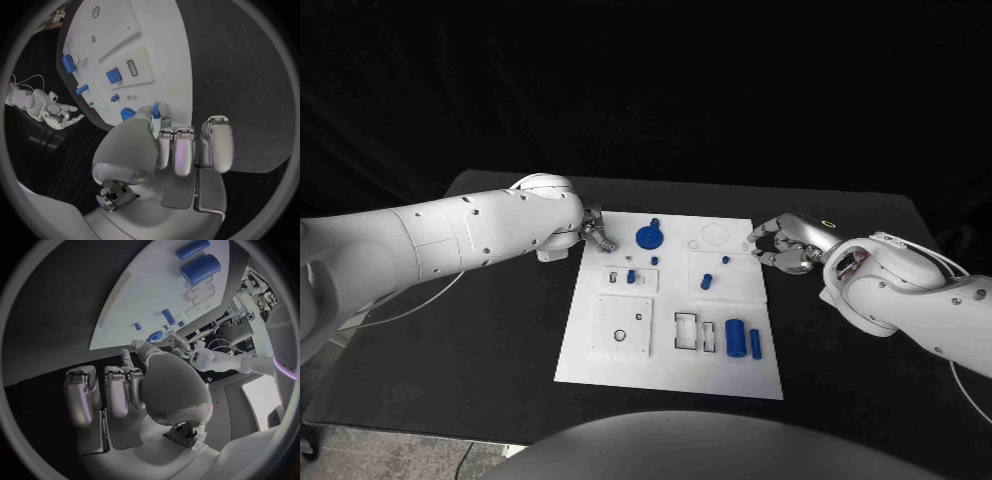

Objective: Assemble the parts on the task board

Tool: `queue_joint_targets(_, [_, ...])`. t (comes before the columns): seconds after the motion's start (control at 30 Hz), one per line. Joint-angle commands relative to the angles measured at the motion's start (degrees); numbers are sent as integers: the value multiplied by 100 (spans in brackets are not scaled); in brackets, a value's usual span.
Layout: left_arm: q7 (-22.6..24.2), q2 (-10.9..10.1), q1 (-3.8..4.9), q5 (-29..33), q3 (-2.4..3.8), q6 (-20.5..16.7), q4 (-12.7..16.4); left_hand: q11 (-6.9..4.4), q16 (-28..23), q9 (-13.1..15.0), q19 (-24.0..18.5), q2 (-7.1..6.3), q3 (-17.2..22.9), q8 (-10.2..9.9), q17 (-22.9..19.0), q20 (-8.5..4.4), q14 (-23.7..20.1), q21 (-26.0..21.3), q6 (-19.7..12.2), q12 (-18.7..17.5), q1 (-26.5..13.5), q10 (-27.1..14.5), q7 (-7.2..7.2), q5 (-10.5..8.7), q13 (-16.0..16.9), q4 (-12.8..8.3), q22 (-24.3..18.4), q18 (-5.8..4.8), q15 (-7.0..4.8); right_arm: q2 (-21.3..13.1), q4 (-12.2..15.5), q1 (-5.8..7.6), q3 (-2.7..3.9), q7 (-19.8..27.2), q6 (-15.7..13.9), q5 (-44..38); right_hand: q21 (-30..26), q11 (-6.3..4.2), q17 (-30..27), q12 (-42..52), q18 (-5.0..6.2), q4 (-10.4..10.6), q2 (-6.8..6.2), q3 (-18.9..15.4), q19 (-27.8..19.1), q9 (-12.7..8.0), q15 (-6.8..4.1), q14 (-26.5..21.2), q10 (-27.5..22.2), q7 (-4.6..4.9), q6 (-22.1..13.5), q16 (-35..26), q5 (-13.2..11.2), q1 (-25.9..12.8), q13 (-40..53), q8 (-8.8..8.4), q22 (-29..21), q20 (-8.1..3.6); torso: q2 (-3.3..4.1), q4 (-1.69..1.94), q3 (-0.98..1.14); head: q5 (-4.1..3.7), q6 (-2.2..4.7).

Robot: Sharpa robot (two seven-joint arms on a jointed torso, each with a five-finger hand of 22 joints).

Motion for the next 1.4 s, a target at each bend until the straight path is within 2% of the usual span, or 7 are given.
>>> queue_joint_targets(0.03, [179, 2, -7, 95, 2, -14, 8, -48, 14, 34, -17, -1, 183, -38, 1506, -31, 583, -28, 23, 11, 120, 600, -41, 41, 1489, 13, 955, 23, -30, -5, -1, -3, 0, -28, 29, 13, 26, 45, 1506, 22, -39, 1, 6, 38, 598, -6, 30, 599, 591, 6, 24, 19, 26, 56, 1508, -24, 1508, 32, -1, 5, 4, 2, 0])
queue_joint_targets(0.17, [198, -24, -11, 143, 2, -16, 30, -50, 14, 74, -16, -89, 514, -41, 1506, -40, 583, -34, 24, 11, 230, 600, -43, 60, 1489, 15, 965, 24, -30, -5, -8, -3, 0, -29, 29, 36, 26, 45, 1506, 22, -39, -4, 10, 49, 598, -9, 31, 599, 591, 7, 23, 19, 41, 61, 1508, -25, 1508, 32, -3, 6, 5, 3, 0])
queue_joint_targets(0.27, [199, -60, -14, 182, 2, -20, 63, -47, 14, 114, -14, -208, 872, -43, 1506, -36, 583, -41, 34, 11, 238, 600, -37, -36, 1489, 26, 976, 22, -37, -6, -12, -4, 0, -30, 31, 48, 26, 46, 1506, 22, -39, -7, 15, 57, 598, -10, 31, 599, 591, 9, 22, 19, 52, 64, 1508, -26, 1508, 32, -1, 8, 5, -2, 0])
queue_joint_targets(0.53, [174, -247, -19, 365, -2, -212, 259, -39, 14, 247, 2, -527, 1860, -13, 1506, -25, 583, -54, 87, 11, -75, 600, -23, -76, 1489, 17, 1013, 19, -27, -14, -23, -5, 0, -41, 44, 71, 26, 47, 1506, 22, -39, -10, 20, 66, 598, -12, 31, 599, 591, 11, 22, 19, 64, 67, 1508, -27, 1508, 33, 0, 6, 2, -1, 0])
queue_joint_targets(0.67, [89, -387, -19, 385, -3, -399, 446, -35, 14, 264, -4, -579, 1981, -18, 1506, -25, 583, -66, 82, 11, -164, 600, -17, -73, 1489, 18, 1014, 22, -22, -27, -27, -8, 0, -50, 53, 77, 26, 47, 1506, 22, -39, -10, 20, 66, 598, -12, 31, 599, 591, 11, 22, 19, 64, 67, 1508, -27, 1508, 33, 0, 9, 1, 17, 0])
queue_joint_targets(1.13, [-200, -1233, -64, 418, -21, -1674, 1895, -15, 14, 296, 14, -669, 2130, -52, 1506, -14, 583, -57, 3, 11, -360, 600, 8, -179, 1489, 15, 1035, 17, -7, -106, -2, -22, 0, -76, 79, 96, 26, 50, 1506, 22, -39, -13, 32, 82, 598, -15, 33, 599, 591, 12, 24, 19, 83, 70, 1508, -27, 1508, 33, -1, 17, 1, 39, 0])
queue_joint_targets(1.4, [-113, -1437, -260, 131, -27, -2022, 2467, -14, 14, 315, 32, -683, 2165, -53, 1506, -12, 583, -41, -33, 11, -365, 600, 10, -171, 1489, -2, 1048, 12, -6, -130, -19, -41, -1, -64, 72, 124, 26, 50, 1506, 22, -39, -15, 38, 92, 598, -15, 33, 599, 591, 10, 28, 19, 94, 72, 1508, -26, 1508, 34, -6, 17, -3, 64, 0])
